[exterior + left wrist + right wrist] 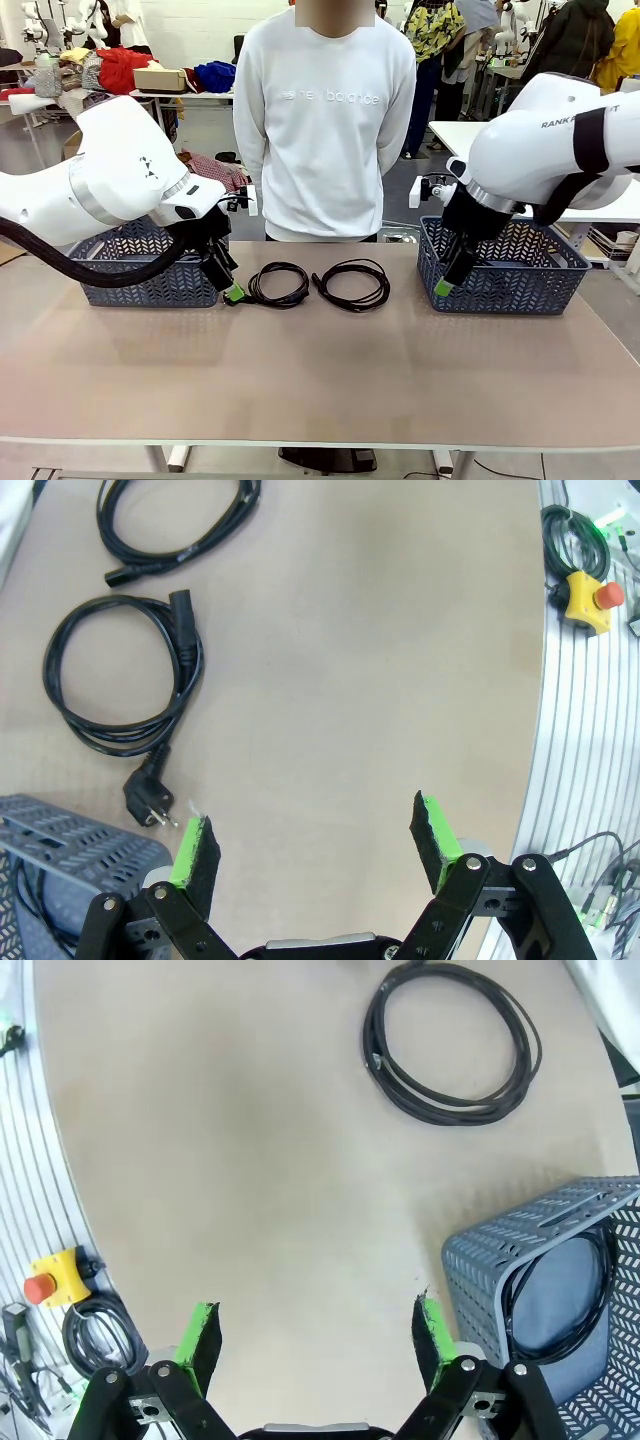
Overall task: Organize the cables according to human instructions.
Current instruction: Pick up a bundle of cables and place it in the basket indicated by the human.
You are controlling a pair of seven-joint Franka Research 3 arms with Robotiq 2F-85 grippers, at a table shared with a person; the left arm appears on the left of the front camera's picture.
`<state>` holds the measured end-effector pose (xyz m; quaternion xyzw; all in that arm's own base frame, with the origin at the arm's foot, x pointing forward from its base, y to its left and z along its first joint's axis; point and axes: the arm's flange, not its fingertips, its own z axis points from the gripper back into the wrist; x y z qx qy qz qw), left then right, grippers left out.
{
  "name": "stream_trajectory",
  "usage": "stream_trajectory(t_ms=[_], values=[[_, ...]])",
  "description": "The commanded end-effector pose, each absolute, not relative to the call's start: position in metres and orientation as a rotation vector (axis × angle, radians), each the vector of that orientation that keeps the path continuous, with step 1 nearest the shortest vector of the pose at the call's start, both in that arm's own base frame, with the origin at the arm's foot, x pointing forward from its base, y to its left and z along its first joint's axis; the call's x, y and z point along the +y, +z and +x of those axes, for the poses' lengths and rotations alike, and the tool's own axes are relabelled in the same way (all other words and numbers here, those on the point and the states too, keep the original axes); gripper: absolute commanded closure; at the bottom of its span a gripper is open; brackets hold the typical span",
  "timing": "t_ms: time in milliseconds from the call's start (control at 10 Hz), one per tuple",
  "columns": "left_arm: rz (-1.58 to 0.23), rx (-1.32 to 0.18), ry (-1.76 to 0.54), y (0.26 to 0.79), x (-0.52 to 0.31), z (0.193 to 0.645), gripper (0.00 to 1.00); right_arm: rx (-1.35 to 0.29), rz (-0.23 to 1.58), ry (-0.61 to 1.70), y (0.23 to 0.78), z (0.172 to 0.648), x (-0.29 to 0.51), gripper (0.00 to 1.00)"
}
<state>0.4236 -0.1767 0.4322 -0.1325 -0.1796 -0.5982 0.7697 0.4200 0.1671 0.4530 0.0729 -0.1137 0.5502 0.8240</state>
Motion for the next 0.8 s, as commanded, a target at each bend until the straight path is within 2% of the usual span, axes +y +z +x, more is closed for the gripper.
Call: stream_trajectory(t_ms=[0, 700], values=[[-0.284, -0.391, -1.295, 0.4331, -0.1755, 0.4225, 0.00, -0.249, 0.155, 1.163, 0.4547, 0.4215, 0.1654, 0.00], [-0.284, -0.391, -1.295, 0.4331, -0.1755, 0.4225, 0.00, -0.249, 0.155, 1.163, 0.4547, 0.4215, 0.1654, 0.00]])
